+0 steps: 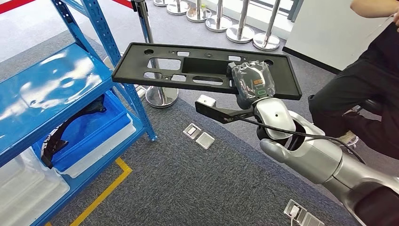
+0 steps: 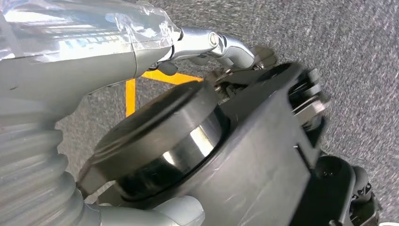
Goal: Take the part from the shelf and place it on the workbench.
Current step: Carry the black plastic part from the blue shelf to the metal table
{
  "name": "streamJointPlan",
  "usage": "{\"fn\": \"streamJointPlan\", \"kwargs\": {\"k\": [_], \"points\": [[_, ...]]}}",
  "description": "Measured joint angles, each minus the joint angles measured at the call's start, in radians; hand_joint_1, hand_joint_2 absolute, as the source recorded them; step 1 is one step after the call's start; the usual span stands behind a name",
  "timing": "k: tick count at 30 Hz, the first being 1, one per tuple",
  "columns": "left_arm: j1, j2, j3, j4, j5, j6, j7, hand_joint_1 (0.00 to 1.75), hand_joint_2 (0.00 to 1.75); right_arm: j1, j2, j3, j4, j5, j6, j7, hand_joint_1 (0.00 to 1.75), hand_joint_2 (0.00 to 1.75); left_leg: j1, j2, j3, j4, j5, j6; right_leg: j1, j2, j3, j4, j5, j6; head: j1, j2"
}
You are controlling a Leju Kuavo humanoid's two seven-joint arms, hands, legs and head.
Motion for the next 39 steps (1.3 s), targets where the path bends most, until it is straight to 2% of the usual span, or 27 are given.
{"fn": "streamJointPlan", "kwargs": {"k": [1, 2, 5, 7, 8, 10, 11, 12, 13, 15, 17, 18, 20, 22, 24, 26, 27, 28, 29, 31, 32, 34, 36, 38, 39], "points": [[0.0, 0.0, 0.0, 0.0, 0.002, 0.001, 0.0, 0.0, 1.75, -0.001, 0.001, 0.0, 0.002, 0.0, 0.0, 0.0, 1.75, 1.75, -0.002, -0.012, 0.026, -0.066, 0.038, 0.008, 0.001, 0.014, -0.002, 0.001, 0.002, 0.003, -0.007, 0.0], [-0.001, 0.001, 0.0, 0.0, 0.003, 0.001, 0.0, 0.0, 1.75, -0.002, 0.002, 0.0, 0.003, 0.0, 0.0, 0.0, 1.75, 1.75, -0.004, -0.019, 0.03, -0.084, 0.04, 0.01, -0.001, 0.019, -0.005, 0.002, 0.004, 0.007, -0.007, 0.0], [-0.002, 0.0, 0.0, 0.0, 0.005, 0.001, 0.0, 0.0, 1.75, -0.002, 0.003, 0.0, 0.006, 0.0, 0.0, 0.0, 1.75, 1.75, -0.005, -0.007, 0.032, -0.096, 0.044, 0.014, -0.005, 0.03, -0.011, -0.002, 0.01, 0.022, -0.008, 0.0], [-0.002, 0.0, 0.0, 0.0, 0.006, 0.001, 0.0, 0.0, 1.75, -0.004, 0.002, -0.001, 0.007, 0.0, 0.0, 0.001, 1.75, 1.75, 0.001, 0.006, 0.037, -0.112, 0.054, 0.023, -0.002, 0.013, -0.024, 0.024, -0.009, 0.031, -0.003, 0.0], [-0.002, -0.001, 0.0, 0.0, 0.006, 0.001, 0.0, 0.0, 1.75, -0.006, 0.002, -0.001, 0.007, 0.0, 0.0, 0.001, 1.75, 1.75, 0.003, 0.014, 0.039, -0.118, 0.058, 0.026, -0.001, -0.003, -0.042, 0.064, -0.034, 0.035, 0.003, 0.0], [-0.001, 0.0, 0.0, 0.0, 0.006, 0.0, 0.0, 0.0, 1.75, -0.005, 0.003, -0.001, 0.009, 0.0, 0.0, 0.001, 1.75, 1.75, 0.002, 0.027, 0.038, -0.118, 0.06, 0.03, -0.005, -0.031, -0.098, 0.188, -0.093, 0.041, 0.017, 0.0], [-0.001, 0.0, 0.0, 0.0, 0.005, -0.001, 0.0, 0.0, 1.75, -0.002, 0.003, -0.001, 0.01, 0.0, 0.0, 0.001, 1.75, 1.75, 0.002, 0.033, 0.037, -0.117, 0.059, 0.029, -0.008, -0.037, -0.121, 0.24, -0.11, 0.044, 0.022, 0.0], [0.0, 0.0, 0.0, 0.0, 0.005, -0.002, 0.0, 0.0, 1.75, 0.0, 0.003, -0.001, 0.012, 0.0, 0.001, 0.001, 1.75, 1.75, 0.002, 0.04, 0.037, -0.115, 0.058, 0.028, -0.01, -0.04, -0.13, 0.261, -0.11, 0.046, 0.027, 0.0], [0.0, 0.0, 0.0, 0.0, 0.005, -0.003, 0.0, 0.0, 1.75, 0.001, 0.003, -0.001, 0.013, 0.0, 0.002, 0.001, 1.75, 1.75, 0.003, 0.046, 0.036, -0.112, 0.056, 0.026, -0.012, -0.044, -0.12, 0.244, -0.092, 0.048, 0.033, 0.0], [-0.001, 0.0, 0.0, 0.0, 0.006, -0.003, 0.001, 0.0, 1.75, 0.0, 0.003, -0.001, 0.014, 0.001, 0.003, 0.001, 1.75, 1.75, 0.005, 0.058, 0.036, -0.103, 0.049, 0.018, -0.014, -0.063, -0.056, 0.123, -0.038, 0.05, 0.045, 0.0], [-0.002, 0.0, 0.0, 0.0, 0.008, -0.004, 0.0, 0.0, 1.75, -0.001, 0.003, -0.001, 0.015, 0.002, 0.004, 0.001, 1.75, 1.75, 0.002, 0.066, 0.033, -0.092, 0.041, 0.007, -0.01, -0.08, -0.008, 0.028, -0.012, 0.042, 0.055, 0.0], [-0.002, 0.0, 0.0, 0.0, 0.009, -0.004, 0.0, 0.0, 1.75, -0.001, 0.004, -0.001, 0.015, 0.003, 0.005, 0.001, 1.75, 1.75, 0.0, 0.07, 0.033, -0.089, 0.038, 0.002, -0.007, -0.082, -0.003, 0.015, -0.015, 0.037, 0.055, 0.0], [-0.002, 0.0, 0.0, 0.0, 0.012, -0.003, 0.0, 0.0, 1.75, -0.001, 0.004, -0.001, 0.017, 0.005, 0.008, 0.001, 1.75, 1.75, 0.0, 0.078, 0.034, -0.089, 0.037, -0.009, -0.005, -0.069, -0.006, 0.015, -0.014, 0.021, 0.052, 0.0], [-0.002, 0.0, 0.0, 0.0, 0.013, -0.003, -0.001, 0.0, 1.75, -0.004, 0.006, -0.001, 0.018, 0.006, 0.009, -0.001, 1.75, 1.75, 0.003, 0.07, 0.03, -0.065, 0.016, -0.019, -0.005, -0.058, -0.006, 0.011, -0.01, 0.009, 0.047, 0.0], [-0.002, 0.0, 0.0, 0.0, 0.014, -0.003, -0.003, 0.0, 1.75, -0.007, 0.01, -0.001, 0.019, 0.006, 0.01, -0.004, 1.75, 1.75, 0.005, 0.049, -0.006, 0.029, -0.045, -0.024, -0.006, -0.048, -0.005, 0.008, -0.007, 0.0, 0.033, 0.0], [-0.001, 0.0, 0.0, 0.0, 0.014, -0.004, -0.004, 0.0, 1.75, -0.006, 0.014, -0.001, 0.021, 0.006, 0.011, -0.008, 1.75, 1.75, 0.004, 0.037, -0.066, 0.159, -0.102, -0.024, -0.002, -0.035, -0.006, 0.008, -0.007, -0.005, 0.015, 0.0], [-0.001, 0.0, 0.0, 0.0, 0.014, -0.004, -0.004, 0.0, 1.75, -0.006, 0.016, -0.001, 0.022, 0.006, 0.012, -0.009, 1.75, 1.75, 0.002, 0.035, -0.084, 0.194, -0.107, -0.022, 0.001, -0.028, -0.006, 0.008, -0.007, -0.006, 0.009, 0.0], [-0.001, 0.0, 0.0, 0.0, 0.014, -0.004, -0.005, 0.0, 1.75, -0.005, 0.017, -0.001, 0.023, 0.006, 0.012, -0.009, 1.75, 1.75, 0.0, 0.034, -0.085, 0.193, -0.093, -0.018, 0.003, -0.021, -0.005, 0.008, -0.007, -0.007, 0.004, 0.0], [-0.001, 0.0, 0.0, 0.0, 0.015, -0.004, -0.005, 0.0, 1.75, -0.005, 0.018, -0.001, 0.024, 0.006, 0.013, -0.01, 1.75, 1.75, -0.003, 0.031, -0.067, 0.151, -0.061, -0.011, 0.006, -0.013, -0.004, 0.008, -0.007, -0.007, -0.001, 0.0], [0.0, 0.001, 0.0, 0.0, 0.015, -0.004, -0.005, 0.0, 1.75, -0.007, 0.021, -0.001, 0.026, 0.006, 0.012, -0.011, 1.75, 1.75, -0.009, 0.009, -0.009, 0.019, 0.01, 0.007, 0.009, 0.001, -0.002, 0.009, -0.006, -0.007, -0.009, 0.0], [0.0, 0.002, 0.0, 0.001, 0.015, -0.004, -0.005, 0.0, 1.75, -0.009, 0.023, -0.001, 0.027, 0.006, 0.012, -0.012, 1.75, 1.75, -0.011, -0.002, 0.013, -0.036, 0.031, 0.014, 0.01, 0.007, -0.003, 0.009, -0.005, -0.005, -0.01, 0.0], [-0.001, 0.003, 0.0, 0.001, 0.015, -0.005, -0.005, 0.0, 1.75, -0.011, 0.026, -0.001, 0.03, 0.005, 0.012, -0.013, 1.75, 1.75, -0.015, -0.012, 0.026, -0.079, 0.037, 0.021, 0.006, 0.017, -0.008, 0.01, -0.002, 0.001, -0.01, 0.0], [-0.002, 0.003, 0.0, 0.001, 0.016, -0.006, -0.005, 0.0, 1.75, -0.012, 0.027, -0.001, 0.033, 0.004, 0.011, -0.014, 1.75, 1.75, -0.014, 0.0, 0.031, -0.096, 0.045, 0.024, 0.001, 0.021, -0.011, 0.009, 0.0, 0.012, -0.013, 0.0], [-0.002, 0.003, 0.0, 0.001, 0.016, -0.007, -0.005, 0.0, 1.75, -0.016, 0.027, -0.001, 0.035, 0.004, 0.011, -0.016, 1.75, 1.75, -0.009, 0.013, 0.039, -0.116, 0.056, 0.031, 0.004, 0.001, -0.029, 0.048, -0.027, 0.022, -0.006, 0.0], [-0.002, 0.003, 0.0, 0.001, 0.016, -0.007, -0.005, 0.0, 1.75, -0.017, 0.028, -0.001, 0.036, 0.004, 0.01, -0.016, 1.75, 1.75, -0.008, 0.02, 0.041, -0.122, 0.059, 0.032, 0.005, -0.014, -0.051, 0.095, -0.054, 0.026, 0.001, 0.0]]}}
